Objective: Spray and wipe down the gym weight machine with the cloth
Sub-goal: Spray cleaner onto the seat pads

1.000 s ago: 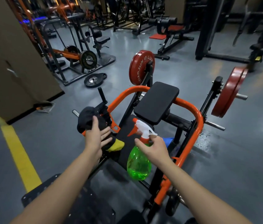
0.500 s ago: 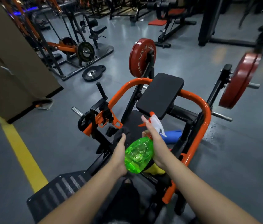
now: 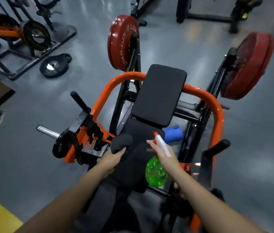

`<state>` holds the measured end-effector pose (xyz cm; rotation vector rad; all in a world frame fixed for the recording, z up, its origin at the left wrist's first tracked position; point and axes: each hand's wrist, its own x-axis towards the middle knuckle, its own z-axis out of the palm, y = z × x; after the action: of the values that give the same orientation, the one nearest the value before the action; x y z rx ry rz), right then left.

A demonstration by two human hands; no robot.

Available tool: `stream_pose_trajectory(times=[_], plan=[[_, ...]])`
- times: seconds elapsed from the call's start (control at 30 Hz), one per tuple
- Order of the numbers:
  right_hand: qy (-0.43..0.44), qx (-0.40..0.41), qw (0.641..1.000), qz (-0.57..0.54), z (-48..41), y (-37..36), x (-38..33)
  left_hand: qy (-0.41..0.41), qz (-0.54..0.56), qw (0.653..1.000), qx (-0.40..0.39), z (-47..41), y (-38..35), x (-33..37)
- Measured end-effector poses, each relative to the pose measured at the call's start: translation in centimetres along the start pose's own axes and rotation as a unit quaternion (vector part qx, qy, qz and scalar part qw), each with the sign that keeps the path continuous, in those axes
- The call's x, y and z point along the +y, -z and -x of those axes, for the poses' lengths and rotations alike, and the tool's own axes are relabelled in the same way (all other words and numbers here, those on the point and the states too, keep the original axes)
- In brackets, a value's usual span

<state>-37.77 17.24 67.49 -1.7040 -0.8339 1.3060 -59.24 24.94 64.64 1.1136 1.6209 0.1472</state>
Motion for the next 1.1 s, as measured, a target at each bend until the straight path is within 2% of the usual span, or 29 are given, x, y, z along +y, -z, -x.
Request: stream_pose_trajectory(times=[0.07,0.1,0.17,0.23,0.3,0.37,0.43,0.53,0.6,0.67,0.73,0.83,0.9,1.0,1.1], plan=[[-0.024,0.028,0.999,0.019,-3.1,-2.4,0.9,-0.023,-0.161,0.986,0.042,-4.2,4.2,-0.1],[-0.036,0.041,0.998,0.023,-5.2,-3.9,1.2,-0.028,-0.247,0.966,0.067,-6.5,6.4,0.4],[-0.07,0.044,0.995,0.053,-7.8,-6.1,1.6,-0.106,-0.397,0.907,0.088,-9.2,10.3,1.8],[-0.106,0.038,0.99,0.09,-10.1,-8.3,2.3,-0.201,-0.463,0.861,0.06,-12.3,13.8,3.4],[-0.148,0.06,0.983,0.091,-11.9,-10.4,3.2,-0.305,-0.527,0.794,0.011,-16.1,16.4,4.2],[-0.186,0.097,0.974,0.082,-13.2,-12.1,4.3,-0.365,-0.581,0.727,-0.027,-19.7,17.9,4.9],[-0.207,0.109,0.967,0.098,-13.8,-13.4,4.9,-0.39,-0.606,0.692,-0.042,-22.1,18.1,5.9],[-0.214,0.107,0.964,0.119,-14.8,-15.3,5.6,-0.394,-0.63,0.667,-0.054,-25.1,17.7,5.8],[-0.216,0.135,0.957,0.136,-15.2,-16.1,6.5,-0.383,-0.643,0.659,-0.071,-26.5,17.9,5.0],[-0.241,0.176,0.947,0.123,-15.4,-16.6,7.2,-0.381,-0.675,0.627,-0.083,-27.6,18.3,3.5],[-0.257,0.169,0.944,0.116,-15.2,-16.9,7.5,-0.381,-0.703,0.595,-0.084,-28.0,18.4,2.6],[-0.246,0.107,0.954,0.133,-15.2,-17.6,7.9,-0.389,-0.698,0.597,-0.075,-28.1,18.2,2.1],[-0.245,0.096,0.962,0.078,-15.3,-17.9,8.8,-0.387,-0.693,0.604,-0.066,-28.0,18.0,2.1],[-0.239,0.136,0.959,0.065,-14.9,-18.5,10.4,-0.4,-0.689,0.601,-0.061,-28.3,18.0,1.9],[-0.272,0.187,0.942,0.065,-14.2,-18.9,12.0,-0.424,-0.684,0.592,-0.05,-28.8,18.1,1.4]])
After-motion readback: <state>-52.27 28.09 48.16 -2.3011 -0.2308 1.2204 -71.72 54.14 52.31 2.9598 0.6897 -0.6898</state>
